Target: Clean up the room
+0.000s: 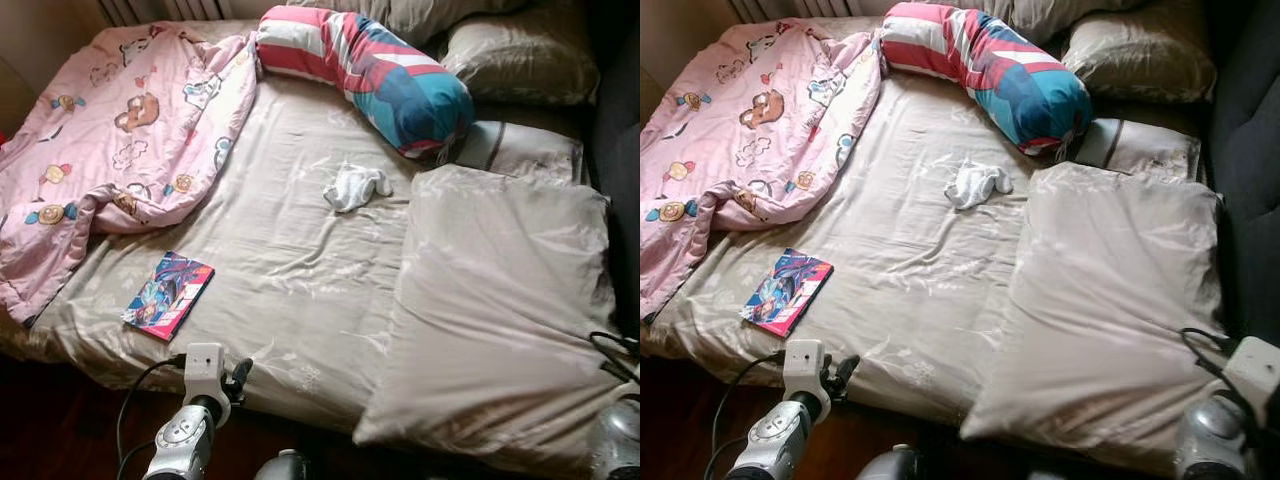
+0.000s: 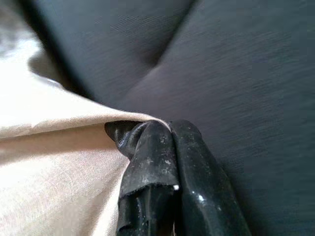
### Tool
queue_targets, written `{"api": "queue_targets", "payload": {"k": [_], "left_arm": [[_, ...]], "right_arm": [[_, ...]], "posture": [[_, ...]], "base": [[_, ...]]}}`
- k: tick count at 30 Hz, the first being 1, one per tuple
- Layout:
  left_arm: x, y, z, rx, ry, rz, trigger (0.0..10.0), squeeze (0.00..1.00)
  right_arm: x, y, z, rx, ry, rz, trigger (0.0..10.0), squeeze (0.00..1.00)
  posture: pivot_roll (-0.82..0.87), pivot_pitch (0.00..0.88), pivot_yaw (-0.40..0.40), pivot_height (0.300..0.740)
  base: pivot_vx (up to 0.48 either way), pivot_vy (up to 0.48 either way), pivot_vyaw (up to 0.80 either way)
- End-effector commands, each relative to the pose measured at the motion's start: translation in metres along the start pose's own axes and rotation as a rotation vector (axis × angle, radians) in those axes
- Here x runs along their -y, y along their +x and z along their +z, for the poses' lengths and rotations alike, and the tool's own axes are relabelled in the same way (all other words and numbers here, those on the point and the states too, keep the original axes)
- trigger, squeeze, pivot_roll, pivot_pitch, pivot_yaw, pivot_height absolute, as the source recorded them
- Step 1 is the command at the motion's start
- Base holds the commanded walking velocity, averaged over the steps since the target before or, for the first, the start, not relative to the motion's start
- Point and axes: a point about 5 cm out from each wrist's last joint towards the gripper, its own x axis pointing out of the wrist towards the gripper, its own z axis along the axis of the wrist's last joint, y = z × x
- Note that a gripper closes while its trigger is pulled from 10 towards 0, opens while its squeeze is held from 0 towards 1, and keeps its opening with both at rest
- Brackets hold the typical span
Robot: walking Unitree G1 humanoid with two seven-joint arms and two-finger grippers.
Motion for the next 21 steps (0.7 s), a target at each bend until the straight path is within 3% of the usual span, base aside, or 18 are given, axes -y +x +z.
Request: {"api": "queue_targets", "payload": {"k": [1, 5, 8, 10, 11, 12, 13, 17, 21], "left_arm": [[-0.007, -0.006, -0.012, -0.041, -0.023, 0.031, 10.0, 0.0], [-0.006, -0.006, -0.012, -0.044, -0.023, 0.028, 10.0, 0.0], [-0.007, -0.006, -0.013, -0.047, -0.021, 0.025, 10.0, 0.0], [-0.007, -0.007, -0.013, -0.052, -0.017, 0.025, 10.0, 0.0], [-0.007, -0.007, -0.013, -0.054, -0.015, 0.025, 10.0, 0.0], [-0.007, -0.007, -0.014, -0.055, -0.014, 0.025, 10.0, 0.0], [-0.008, -0.007, -0.015, -0.06, -0.012, 0.025, 10.0, 0.0], [-0.008, -0.008, -0.016, -0.07, -0.01, 0.028, 10.0, 0.0], [-0.009, -0.009, -0.018, -0.079, -0.008, 0.031, 10.0, 0.0]], "right_arm": [[0.024, 0.01, 0.016, 0.09, 0.029, -0.133, 0.0, 0.0], [0.032, 0.007, 0.009, 0.089, 0.011, -0.193, 0.0, 0.0], [0.027, 0.003, 0.002, 0.059, 0.007, -0.177, 0.0, 0.0], [0.016, -0.005, -0.014, -0.023, 0.007, -0.108, 0.0, 0.0], [0.012, -0.008, -0.022, -0.072, 0.025, -0.076, 4.7, 0.0], [0.009, -0.011, -0.026, -0.104, 0.038, -0.057, 4.7, 0.0], [0.006, -0.017, -0.036, -0.155, 0.078, -0.057, 10.0, 0.0], [-0.002, -0.025, -0.045, -0.194, 0.135, -0.012, 10.0, 0.0], [-0.026, -0.034, -0.037, -0.115, 0.156, 0.206, 10.0, 0.0]], "posture": [[-0.1, 0.2, 0.085, 0.74], [-0.1, 0.199, 0.087, 0.74], [-0.1, 0.197, 0.089, 0.74], [-0.1, 0.197, 0.09, 0.74], [-0.1, 0.197, 0.09, 0.74], [-0.09, 0.197, 0.09, 0.74], [-0.09, 0.197, 0.09, 0.74], [-0.09, 0.193, 0.093, 0.74], [-0.09, 0.192, 0.091, 0.74]], "base": [[0.0, 0.0, 0.0], [0.0, 0.0, 0.0], [0.0, 0.0, 0.0], [0.0, 0.0, 0.0], [0.0, 0.0, 0.0], [0.0, 0.0, 0.0], [0.0, 0.0, 0.0], [0.0, 0.0, 0.0], [0.0, 0.0, 0.0]]}}
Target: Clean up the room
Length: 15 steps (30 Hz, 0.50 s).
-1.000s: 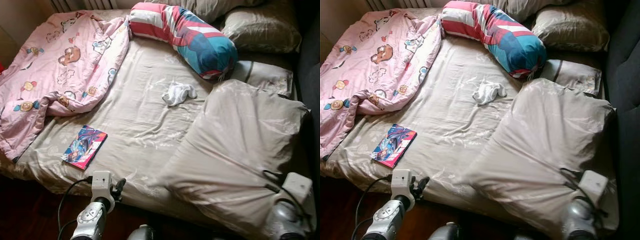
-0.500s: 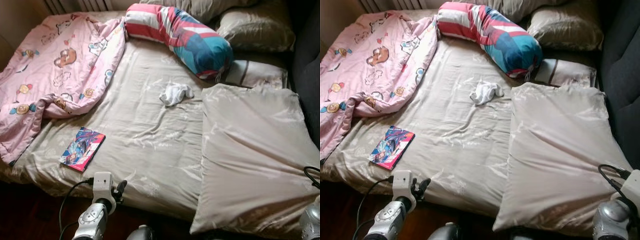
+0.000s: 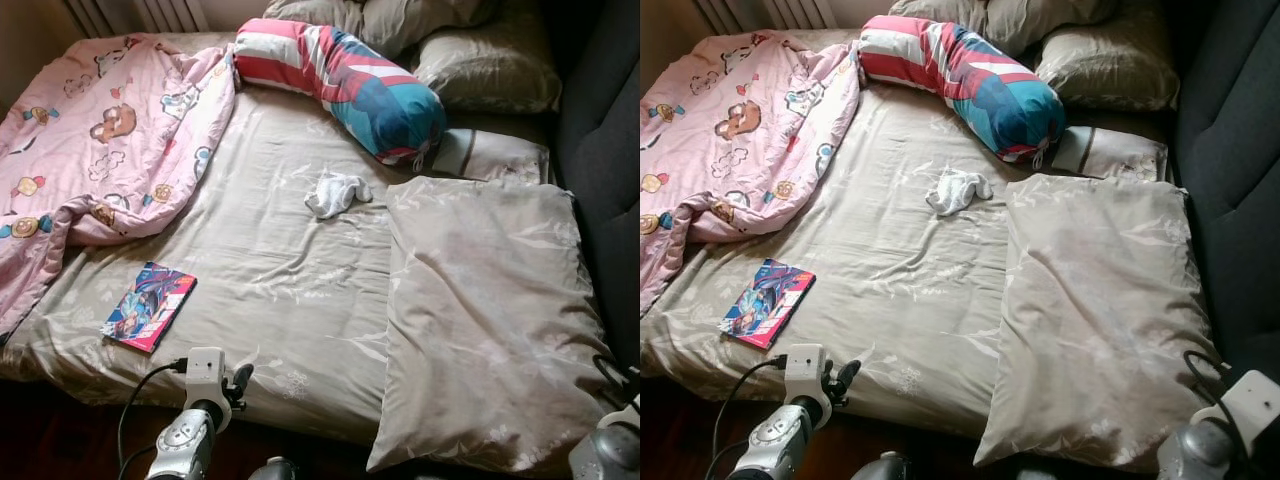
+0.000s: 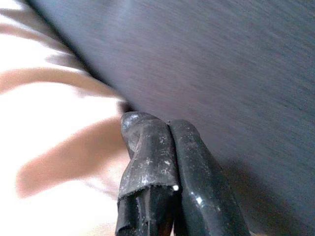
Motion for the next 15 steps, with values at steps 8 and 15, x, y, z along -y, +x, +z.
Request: {"api": "queue_targets", "payload": {"k": [8, 15], "left_arm": [[-0.005, -0.004, -0.009, -0.04, -0.014, 0.029, 10.0, 0.0], [0.0, -0.005, -0.016, -0.081, 0.019, 0.014, 10.0, 0.0]], "right_arm": [[-0.066, -0.039, 0.001, 0.206, -0.133, 0.582, 10.0, 0.0], [-0.087, -0.058, -0.023, 0.119, -0.214, 0.748, 10.0, 0.0]], "posture": [[-0.1, 0.189, 0.075, 0.74], [-0.08, 0.193, 0.065, 0.74]], "base": [[0.0, 0.0, 0.0], [0.0, 0.0, 0.0]]}}
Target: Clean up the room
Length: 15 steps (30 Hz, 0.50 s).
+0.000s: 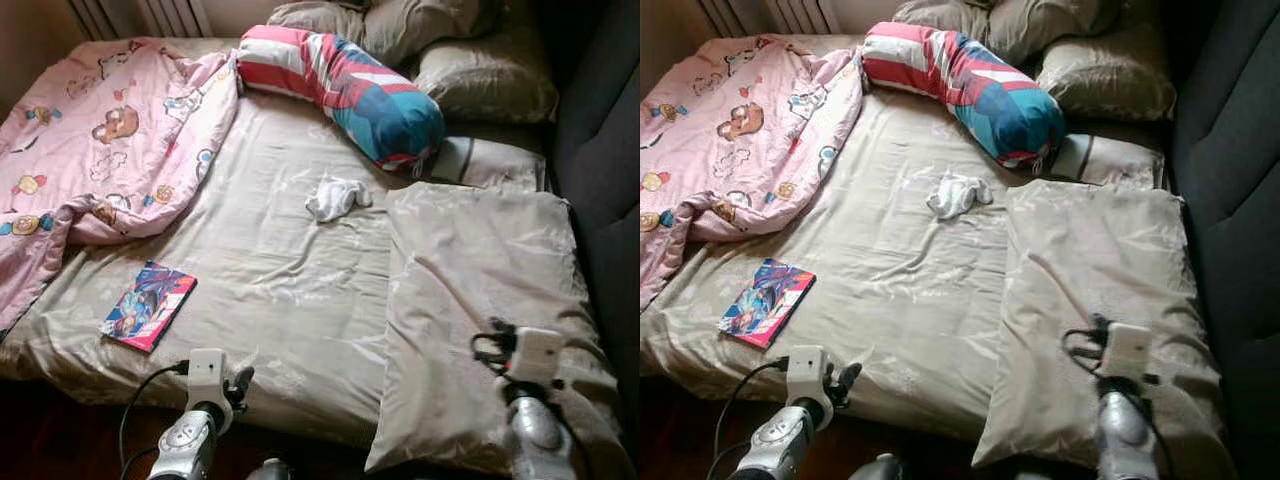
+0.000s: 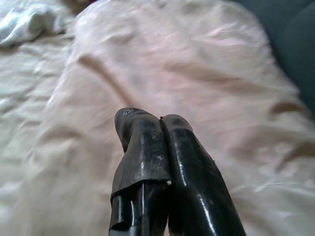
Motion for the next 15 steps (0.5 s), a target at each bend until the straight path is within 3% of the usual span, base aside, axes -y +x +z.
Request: {"api": "queue_targets", "payload": {"k": [1, 5, 15], "left_arm": [[-0.006, -0.007, -0.015, -0.069, 0.008, 0.019, 10.0, 0.0], [-0.012, -0.01, -0.023, -0.114, -0.003, 0.05, 10.0, 0.0], [-0.011, -0.014, -0.032, -0.156, 0.0, 0.055, 10.0, 0.0]], "right_arm": [[-0.005, -0.005, -0.014, -0.071, 0.0, 0.03, 10.0, 0.0], [-0.012, -0.007, -0.018, -0.099, -0.01, 0.067, 10.0, 0.0], [-0.022, -0.007, -0.021, -0.115, 0.011, 0.086, 10.0, 0.0]], "posture": [[-0.08, 0.189, 0.064, 0.74], [-0.08, 0.19, 0.064, 0.74], [-0.07, 0.197, 0.068, 0.74]], "base": [[0.0, 0.0, 0.0], [0.0, 0.0, 0.0], [0.0, 0.353, 0.0]]}}
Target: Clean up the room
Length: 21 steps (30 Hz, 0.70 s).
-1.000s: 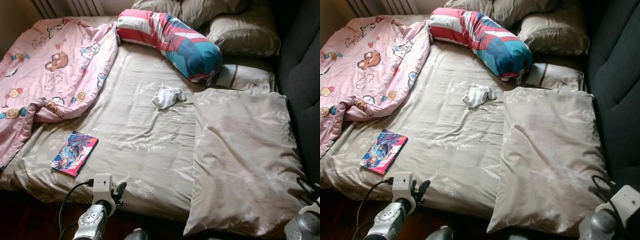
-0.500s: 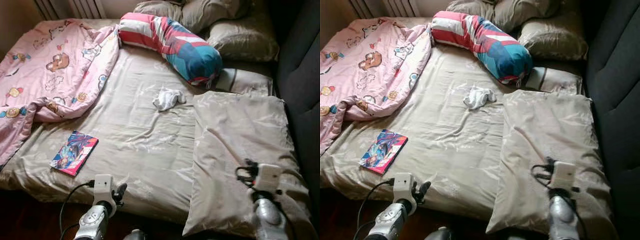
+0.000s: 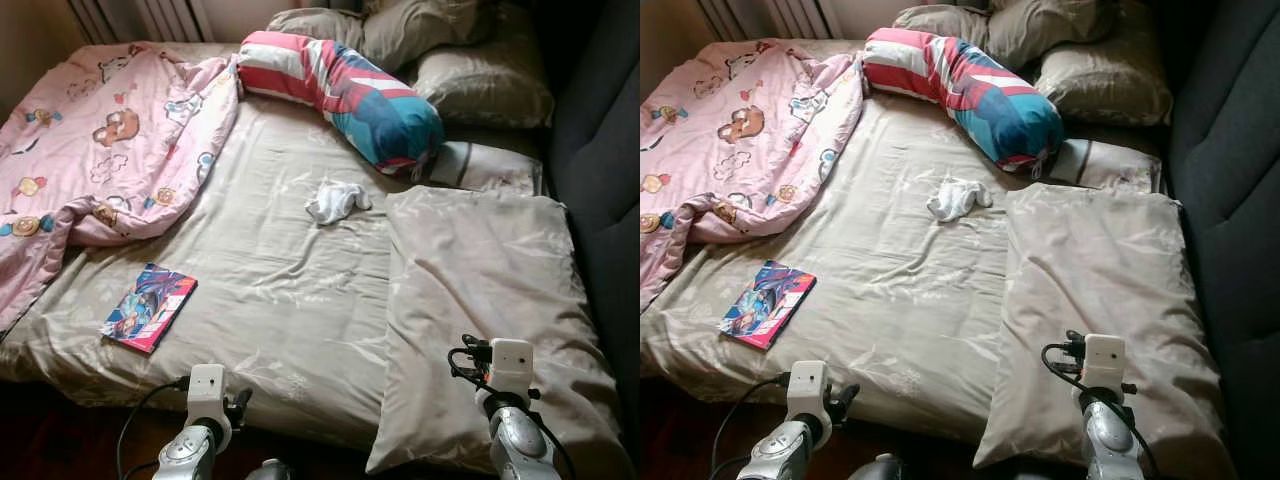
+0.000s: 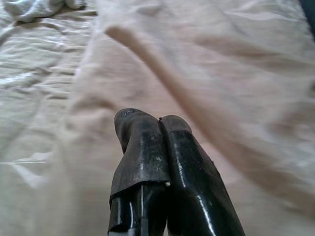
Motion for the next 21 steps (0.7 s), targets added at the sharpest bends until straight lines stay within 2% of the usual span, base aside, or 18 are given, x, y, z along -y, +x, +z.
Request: {"api": "queue_targets", "payload": {"k": [1, 10, 11, 21], "left_arm": [[-0.0057, -0.0057, -0.0148, -0.064, 0.008, 0.022, 10.0, 0.0], [-0.0005, -0.0036, -0.0145, -0.079, 0.014, 0.019, 10.0, 0.0], [-0.0008, -0.0037, -0.0148, -0.081, 0.015, 0.019, 10.0, 0.0], [-0.0073, -0.0067, -0.0182, -0.09, 0.014, 0.025, 10.0, 0.0]], "right_arm": [[-0.0098, -0.0025, -0.0081, -0.039, 0.005, 0.028, 10.0, 0.0], [-0.0137, -0.0024, -0.0091, -0.045, 0.004, 0.031, 10.0, 0.0], [-0.014, -0.0026, -0.0095, -0.046, 0.008, 0.032, 10.0, 0.98], [-0.0164, -0.0015, -0.0088, -0.047, 0.019, 0.029, 10.0, 1.0]], "posture": [[-0.07, 0.197, 0.069, 0.74], [-0.07, 0.198, 0.075, 0.74], [-0.07, 0.199, 0.076, 0.74], [-0.07, 0.197, 0.077, 0.74]], "base": [[0.0, 0.356, 0.0], [0.0, 0.358, 0.0], [0.0, 0.36, 0.0], [0.0, 0.359, 0.0]]}}
